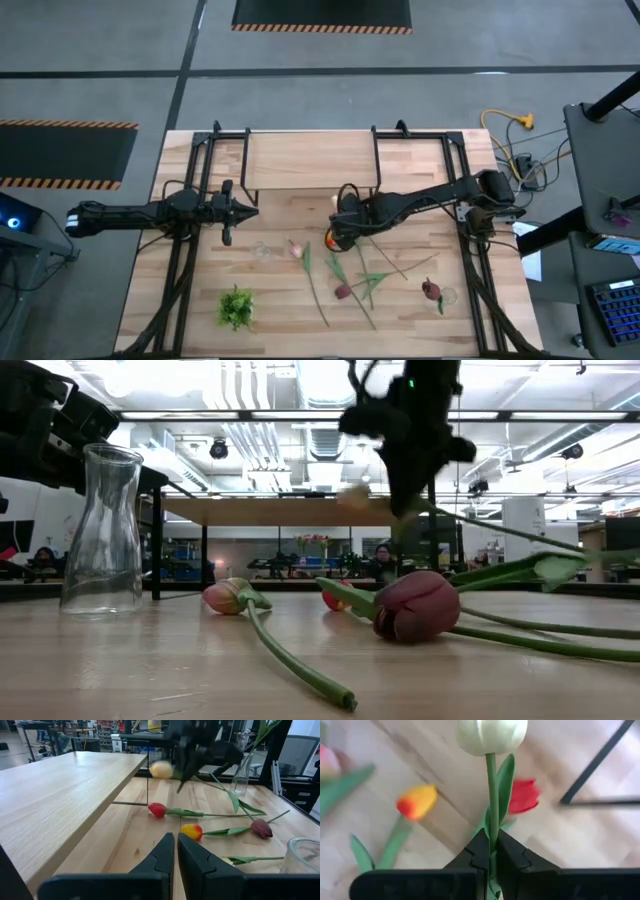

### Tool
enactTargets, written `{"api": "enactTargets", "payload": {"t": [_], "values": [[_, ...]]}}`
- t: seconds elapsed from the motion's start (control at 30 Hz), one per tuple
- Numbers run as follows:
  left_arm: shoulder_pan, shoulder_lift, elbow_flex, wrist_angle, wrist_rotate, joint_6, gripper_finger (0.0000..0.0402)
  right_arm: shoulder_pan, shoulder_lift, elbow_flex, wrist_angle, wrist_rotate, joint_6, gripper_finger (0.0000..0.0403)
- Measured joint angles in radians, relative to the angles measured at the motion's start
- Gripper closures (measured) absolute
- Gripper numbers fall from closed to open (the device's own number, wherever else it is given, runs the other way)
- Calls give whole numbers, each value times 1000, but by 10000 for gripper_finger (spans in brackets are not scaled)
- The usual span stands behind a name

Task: Pick and place flowers into a vace then onto a shelf
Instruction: Put the white flower into the right transparent flower vase

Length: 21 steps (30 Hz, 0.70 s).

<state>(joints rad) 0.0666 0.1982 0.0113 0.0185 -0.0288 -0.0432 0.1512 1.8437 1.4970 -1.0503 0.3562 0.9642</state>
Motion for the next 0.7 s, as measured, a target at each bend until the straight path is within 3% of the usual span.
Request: {"api": "enactTargets", "payload": {"t": [0.37,0.57,0.7], "values": [[0,0,0,0,0,0,396,89,-96,29,84,320,-73,390],[0,0,0,0,0,0,396,148,-161,36,256,350,-211,390],[0,0,0,0,0,0,396,185,-221,48,277,352,-229,390]]}}
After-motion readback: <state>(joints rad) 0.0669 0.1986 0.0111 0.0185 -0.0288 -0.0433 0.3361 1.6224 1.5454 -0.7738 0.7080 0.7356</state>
